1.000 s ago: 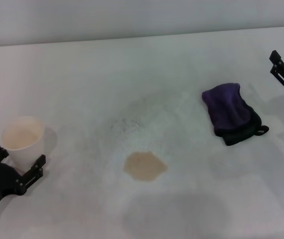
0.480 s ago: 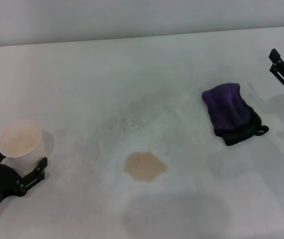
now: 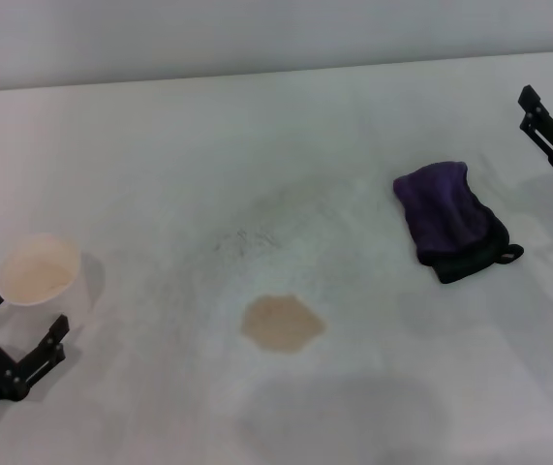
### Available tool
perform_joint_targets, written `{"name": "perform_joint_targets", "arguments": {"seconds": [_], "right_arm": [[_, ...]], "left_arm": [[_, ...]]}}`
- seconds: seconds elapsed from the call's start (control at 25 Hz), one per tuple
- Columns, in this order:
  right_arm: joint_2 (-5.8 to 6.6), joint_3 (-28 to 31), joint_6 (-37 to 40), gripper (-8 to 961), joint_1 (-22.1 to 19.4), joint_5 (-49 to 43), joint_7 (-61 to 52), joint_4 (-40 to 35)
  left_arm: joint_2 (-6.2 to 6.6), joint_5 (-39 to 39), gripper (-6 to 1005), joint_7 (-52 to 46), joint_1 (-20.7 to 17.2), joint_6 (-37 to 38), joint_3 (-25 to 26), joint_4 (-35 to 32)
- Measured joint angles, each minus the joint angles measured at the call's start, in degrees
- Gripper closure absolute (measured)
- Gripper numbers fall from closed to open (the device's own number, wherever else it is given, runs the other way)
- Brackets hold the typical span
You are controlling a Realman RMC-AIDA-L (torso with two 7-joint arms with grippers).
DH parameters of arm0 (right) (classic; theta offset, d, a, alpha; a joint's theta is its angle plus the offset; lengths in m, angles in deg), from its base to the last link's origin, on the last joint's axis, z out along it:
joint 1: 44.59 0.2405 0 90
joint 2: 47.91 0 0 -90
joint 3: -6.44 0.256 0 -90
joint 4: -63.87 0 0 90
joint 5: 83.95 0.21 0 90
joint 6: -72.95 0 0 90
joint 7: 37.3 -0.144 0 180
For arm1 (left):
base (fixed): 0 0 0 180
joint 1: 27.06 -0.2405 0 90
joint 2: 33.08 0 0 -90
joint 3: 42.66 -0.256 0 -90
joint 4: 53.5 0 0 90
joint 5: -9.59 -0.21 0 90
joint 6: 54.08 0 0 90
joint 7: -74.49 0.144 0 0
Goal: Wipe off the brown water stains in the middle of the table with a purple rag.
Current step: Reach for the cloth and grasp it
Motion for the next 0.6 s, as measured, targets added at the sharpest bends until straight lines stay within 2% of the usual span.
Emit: {"name": "perform_joint_targets", "arguments": {"seconds": [0.32,0.48,0.6], "right_arm": [[0.0,0.1,0.4,112,0.4,0.5,-6.4,-1.7],[0.1,-1.0,4.1,112,0.4,0.1,-18.3,-5.6],[0.27,-4.7,9.0,112,0.2,-0.1,-31.4,-10.9]], "left_arm": [[-0.01,3.9,106,0.1,-4.0,3.9,0.0,0.0],[0.03,8.7,106,0.1,-6.1,4.3,0.0,0.2],[0.03,15.0,106,0.1,-7.5,4.3,0.0,0.1]]}}
